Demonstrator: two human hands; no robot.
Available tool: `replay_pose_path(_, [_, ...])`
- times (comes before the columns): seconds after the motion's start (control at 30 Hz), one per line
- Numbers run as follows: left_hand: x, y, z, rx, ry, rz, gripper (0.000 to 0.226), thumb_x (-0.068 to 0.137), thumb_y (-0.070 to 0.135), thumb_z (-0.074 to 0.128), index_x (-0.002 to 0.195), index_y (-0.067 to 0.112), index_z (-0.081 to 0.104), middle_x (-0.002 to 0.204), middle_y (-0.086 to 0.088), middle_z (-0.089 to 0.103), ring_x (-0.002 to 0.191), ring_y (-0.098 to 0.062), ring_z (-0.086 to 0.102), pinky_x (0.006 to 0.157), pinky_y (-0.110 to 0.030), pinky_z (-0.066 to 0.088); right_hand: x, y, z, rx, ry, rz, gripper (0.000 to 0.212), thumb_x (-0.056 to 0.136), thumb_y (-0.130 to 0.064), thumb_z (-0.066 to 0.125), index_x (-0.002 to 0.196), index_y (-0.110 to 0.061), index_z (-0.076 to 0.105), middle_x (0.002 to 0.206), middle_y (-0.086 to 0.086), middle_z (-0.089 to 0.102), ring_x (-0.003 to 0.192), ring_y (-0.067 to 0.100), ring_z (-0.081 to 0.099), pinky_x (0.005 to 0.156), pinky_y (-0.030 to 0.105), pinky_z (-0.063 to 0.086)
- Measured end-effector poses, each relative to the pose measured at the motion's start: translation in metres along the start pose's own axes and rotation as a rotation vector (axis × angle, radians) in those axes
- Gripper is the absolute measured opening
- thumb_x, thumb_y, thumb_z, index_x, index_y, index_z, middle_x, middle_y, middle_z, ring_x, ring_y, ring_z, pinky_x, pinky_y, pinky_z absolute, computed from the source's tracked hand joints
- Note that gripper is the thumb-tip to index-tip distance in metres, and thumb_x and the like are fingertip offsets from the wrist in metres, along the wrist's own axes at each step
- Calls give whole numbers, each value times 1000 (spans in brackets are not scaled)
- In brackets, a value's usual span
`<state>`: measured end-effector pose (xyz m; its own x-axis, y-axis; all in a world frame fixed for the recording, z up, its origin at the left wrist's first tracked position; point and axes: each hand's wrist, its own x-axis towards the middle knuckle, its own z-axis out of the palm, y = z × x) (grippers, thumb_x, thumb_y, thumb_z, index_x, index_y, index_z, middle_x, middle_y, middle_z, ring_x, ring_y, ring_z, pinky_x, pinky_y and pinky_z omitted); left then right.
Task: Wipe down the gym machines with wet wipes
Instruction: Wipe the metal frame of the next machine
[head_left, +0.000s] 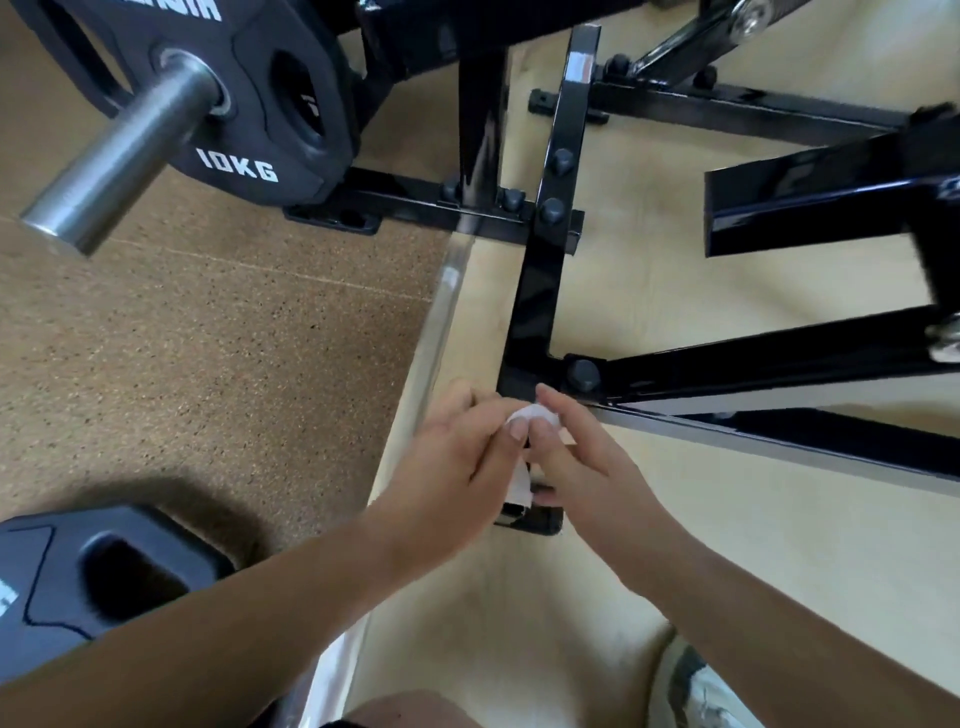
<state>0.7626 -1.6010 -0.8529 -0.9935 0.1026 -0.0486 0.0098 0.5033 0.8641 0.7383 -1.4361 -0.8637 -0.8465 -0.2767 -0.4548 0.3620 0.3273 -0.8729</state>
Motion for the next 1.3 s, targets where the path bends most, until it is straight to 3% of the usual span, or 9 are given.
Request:
replay_pose_path(0.17, [22, 28, 15, -178, -90, -144, 28, 106, 16, 51, 104, 30, 75, 93, 14, 72, 90, -3, 68, 68, -18, 54, -9, -8, -19, 393, -65, 162, 31, 111, -32, 45, 120, -21, 73, 111, 11, 77, 93, 33, 75, 83, 50, 63])
replay_pose_path(0.3, [29, 32, 18, -44, -58, -129, 29, 100, 17, 60, 124, 32, 68, 107, 20, 70, 98, 3, 66, 83, -18, 56, -3, 0, -36, 379, 44, 116, 34, 112, -18, 42, 114, -6, 73, 102, 15, 78, 92, 32, 77, 83, 41, 63])
replay_pose_path(0.43, [33, 24, 6, 220, 0, -176, 36, 101, 23, 61, 136, 29, 61, 119, 18, 63, 105, 1, 58, 83, -7, 44, 4, 39, -54, -15, 236, 134, 33, 109, -24, 47, 92, -11, 72, 81, 9, 77, 72, 24, 75, 69, 34, 60])
replay_pose_path(0.6, [40, 17, -3, 418, -89, -285, 40, 102, 31, 57, 141, 24, 56, 139, 8, 54, 118, -12, 57, 97, -28, 47, 7, 67, -63, -661, 197, 121, 42, 108, -31, 40, 72, -12, 53, 61, 9, 57, 48, 18, 49, 45, 30, 35])
replay_pose_path(0.77, [40, 21, -8, 525, -235, -430, 48, 105, 30, 51, 150, 19, 42, 154, 1, 40, 132, -22, 50, 103, -33, 45, 7, 92, -35, -964, 15, -58, 38, 109, -37, 28, 113, -21, 62, 108, 5, 71, 92, 19, 69, 79, 40, 60])
replay_pose_path(0.87, [25, 22, 0, 567, -305, -506, 48, 106, 28, 46, 150, 11, 35, 158, -6, 33, 143, -26, 38, 111, -37, 36, 8, 129, -14, -1153, -58, -205, 58, 103, -38, 24, 144, -13, 57, 156, 13, 47, 144, 32, 46, 114, 46, 45])
replay_pose_path(1.03, [1, 4, 6, 455, -423, -594, 44, 105, 24, 47, 143, 7, 32, 142, -5, 40, 123, -18, 41, 96, -29, 34, 1, 148, -21, -1204, -149, -341, 52, 95, -49, 47, 136, -19, 60, 147, 7, 53, 135, 30, 53, 116, 45, 42])
replay_pose_path(1.13, [-1, -3, 2, 524, -478, -596, 70, 104, 18, 44, 161, 10, 6, 167, -4, 18, 149, -21, 29, 115, -33, 31, 4, 131, -26, -1110, -20, -383, 43, 91, -42, 55, 125, -17, 65, 130, 4, 59, 116, 25, 58, 107, 40, 48])
replay_pose_path(1.3, [6, -3, 4, 542, -485, -615, 65, 99, 10, 45, 156, 8, 15, 160, -8, 30, 128, -22, 46, 98, -32, 43, 28, 144, -13, -1276, -77, -379, 63, 107, -43, 21, 160, -11, 31, 169, 14, 23, 157, 36, 17, 127, 53, 19])
